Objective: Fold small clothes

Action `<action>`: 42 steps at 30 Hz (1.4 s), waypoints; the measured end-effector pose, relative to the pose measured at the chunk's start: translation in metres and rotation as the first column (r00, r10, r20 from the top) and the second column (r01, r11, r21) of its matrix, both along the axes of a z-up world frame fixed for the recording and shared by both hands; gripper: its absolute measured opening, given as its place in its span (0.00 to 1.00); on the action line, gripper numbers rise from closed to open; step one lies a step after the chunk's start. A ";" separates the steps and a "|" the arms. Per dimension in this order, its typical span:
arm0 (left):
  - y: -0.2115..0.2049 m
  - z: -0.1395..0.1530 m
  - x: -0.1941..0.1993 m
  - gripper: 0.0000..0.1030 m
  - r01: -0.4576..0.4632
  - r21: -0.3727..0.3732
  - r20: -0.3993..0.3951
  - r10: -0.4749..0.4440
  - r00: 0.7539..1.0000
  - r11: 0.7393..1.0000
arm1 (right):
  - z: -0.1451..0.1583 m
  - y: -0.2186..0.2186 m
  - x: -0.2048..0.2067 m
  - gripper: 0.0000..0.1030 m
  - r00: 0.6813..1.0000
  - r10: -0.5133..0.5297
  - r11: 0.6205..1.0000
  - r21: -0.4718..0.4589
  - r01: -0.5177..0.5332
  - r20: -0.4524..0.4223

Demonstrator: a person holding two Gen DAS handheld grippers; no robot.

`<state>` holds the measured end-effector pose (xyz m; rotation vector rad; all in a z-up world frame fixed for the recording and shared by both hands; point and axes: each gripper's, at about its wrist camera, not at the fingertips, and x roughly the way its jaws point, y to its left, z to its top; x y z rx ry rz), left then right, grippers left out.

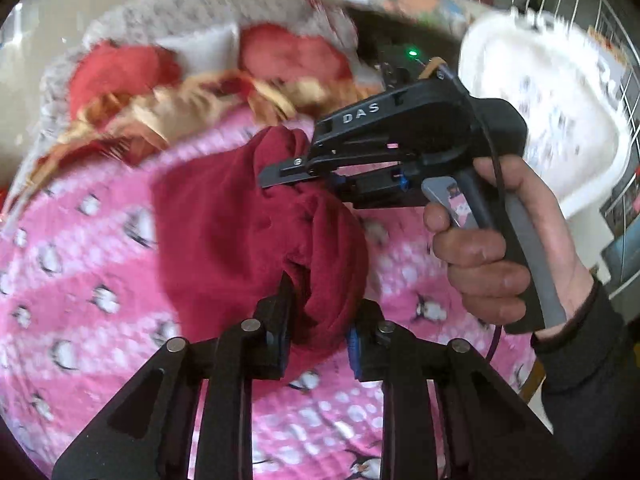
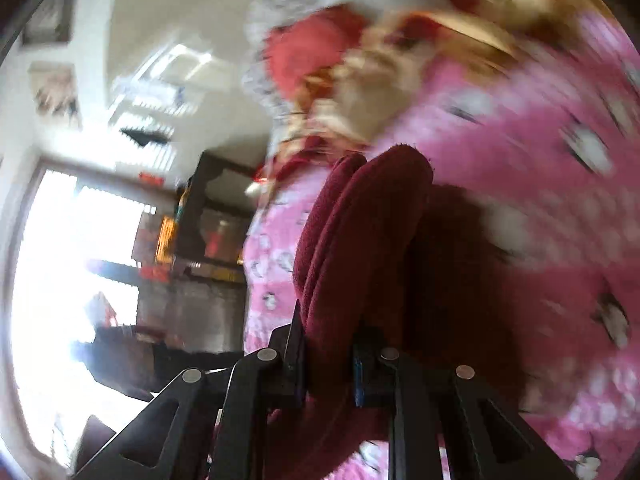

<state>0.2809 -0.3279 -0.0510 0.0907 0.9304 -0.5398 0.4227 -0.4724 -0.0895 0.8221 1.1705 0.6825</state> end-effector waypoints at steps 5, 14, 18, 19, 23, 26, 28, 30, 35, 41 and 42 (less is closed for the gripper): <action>0.006 -0.023 -0.012 0.39 0.035 -0.111 -0.079 -0.044 0.996 0.993 | -0.071 -0.019 0.004 0.19 0.997 -0.010 0.997 0.076 0.016 -0.078; 0.115 -0.010 -0.019 0.77 -0.205 -0.143 -0.121 0.189 0.974 0.968 | 0.013 -0.031 -0.087 0.75 0.982 -0.104 0.966 -0.219 0.137 0.155; 0.105 -0.035 0.005 0.75 -0.233 -0.186 -0.191 0.198 0.961 0.954 | 0.027 -0.012 -0.134 0.76 0.970 -0.127 0.954 -0.243 0.176 0.206; 0.086 -0.039 0.005 0.75 -0.195 -0.171 -0.183 0.163 0.969 0.966 | 0.032 -0.007 -0.138 0.76 0.970 -0.120 0.953 -0.250 0.172 0.213; 0.052 -0.054 -0.003 0.75 -0.142 -0.046 -0.173 0.133 0.976 0.989 | 0.015 0.011 -0.130 0.41 0.979 -0.085 0.916 -0.372 0.151 0.187; 0.063 -0.066 -0.012 0.74 -0.129 -0.029 -0.215 0.119 0.969 0.991 | -0.036 -0.011 -0.135 0.28 0.989 -0.128 0.909 -0.390 0.146 0.070; 0.085 -0.064 -0.013 0.73 -0.161 -0.133 -0.264 0.122 0.957 0.978 | -0.074 -0.026 -0.135 0.28 0.989 -0.147 0.939 -0.315 0.137 -0.008; 0.108 -0.052 -0.009 0.73 -0.220 -0.216 -0.280 0.155 0.947 0.951 | -0.090 -0.038 -0.135 0.38 0.986 -0.162 0.961 -0.233 0.151 -0.030; 0.132 -0.063 0.030 0.79 -0.364 -0.213 -0.392 0.262 0.882 0.907 | -0.040 -0.058 -0.148 0.87 0.979 -0.179 0.953 -0.228 0.197 0.100; 0.110 -0.102 0.041 0.61 -0.383 -0.244 -0.550 0.199 0.811 0.891 | -0.067 -0.030 -0.111 0.64 0.998 -0.065 0.981 -0.182 0.064 -0.002; 0.114 -0.097 0.037 0.57 -0.393 -0.254 -0.558 0.198 0.806 0.884 | -0.076 -0.022 -0.107 0.38 0.999 -0.036 0.982 -0.189 0.030 -0.030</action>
